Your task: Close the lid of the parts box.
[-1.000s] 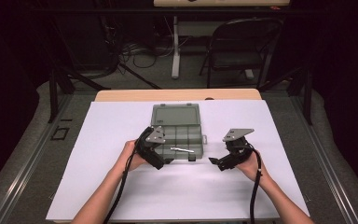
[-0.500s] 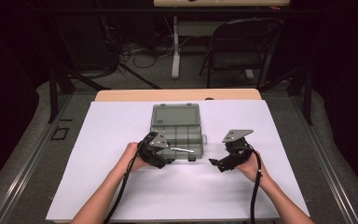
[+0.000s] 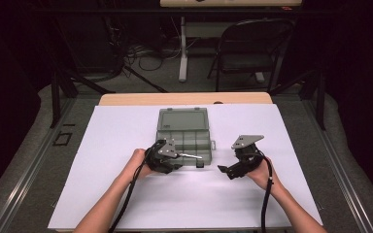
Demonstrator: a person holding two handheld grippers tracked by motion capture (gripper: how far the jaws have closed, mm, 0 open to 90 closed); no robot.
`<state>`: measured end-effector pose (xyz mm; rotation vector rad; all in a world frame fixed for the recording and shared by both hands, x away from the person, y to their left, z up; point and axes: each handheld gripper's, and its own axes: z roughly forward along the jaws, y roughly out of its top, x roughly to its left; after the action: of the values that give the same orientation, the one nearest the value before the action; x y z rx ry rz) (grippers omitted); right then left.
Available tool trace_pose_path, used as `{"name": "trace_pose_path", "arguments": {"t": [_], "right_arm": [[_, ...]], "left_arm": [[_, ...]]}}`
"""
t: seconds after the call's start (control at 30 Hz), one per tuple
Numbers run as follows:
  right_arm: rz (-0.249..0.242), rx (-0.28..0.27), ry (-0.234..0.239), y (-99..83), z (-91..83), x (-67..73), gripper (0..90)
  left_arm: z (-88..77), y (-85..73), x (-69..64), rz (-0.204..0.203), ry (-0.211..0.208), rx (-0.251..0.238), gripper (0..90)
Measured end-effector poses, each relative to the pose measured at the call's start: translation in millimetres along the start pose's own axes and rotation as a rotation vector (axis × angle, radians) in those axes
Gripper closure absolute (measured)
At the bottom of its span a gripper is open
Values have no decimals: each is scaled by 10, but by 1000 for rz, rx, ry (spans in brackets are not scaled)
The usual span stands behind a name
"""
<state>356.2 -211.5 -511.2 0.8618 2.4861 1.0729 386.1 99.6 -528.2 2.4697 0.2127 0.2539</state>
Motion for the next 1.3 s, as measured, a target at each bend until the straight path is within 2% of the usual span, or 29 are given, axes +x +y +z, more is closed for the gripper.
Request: {"name": "trace_pose_path", "arguments": {"t": [0.17,0.23,0.47,0.53,0.63,0.77,0.87,0.97,1.1,1.2,1.3], "right_arm": [[3,-14,-2,-4,5,5,0],[1,-4,-1,-1,2,7,0],[3,-8,-4,-12,6,-3,1],[3,-10,-6,-15,3,-8,1],[2,-3,-7,-14,-1,-11,1],[10,-14,-12,-21,6,-12,1],[10,-15,-13,-20,4,-13,1],[8,-16,-13,-18,4,-15,1],[16,-14,-18,-19,11,-7,5],[11,-9,-20,-12,8,-9,5],[14,-3,-21,-7,27,-20,4]], "left_arm": [[16,-13,3,11,-7,7,650],[15,-20,10,21,-4,11,677],[24,-68,36,36,-18,-20,738],[23,-67,30,46,-8,-18,756],[24,-63,15,85,14,-1,782],[28,-56,3,104,24,0,794],[30,-58,-3,137,32,3,803],[29,-58,-2,163,29,6,813],[28,-65,30,220,2,-2,824],[28,-71,27,232,-1,-7,834],[27,-63,29,277,1,-2,837]]}}
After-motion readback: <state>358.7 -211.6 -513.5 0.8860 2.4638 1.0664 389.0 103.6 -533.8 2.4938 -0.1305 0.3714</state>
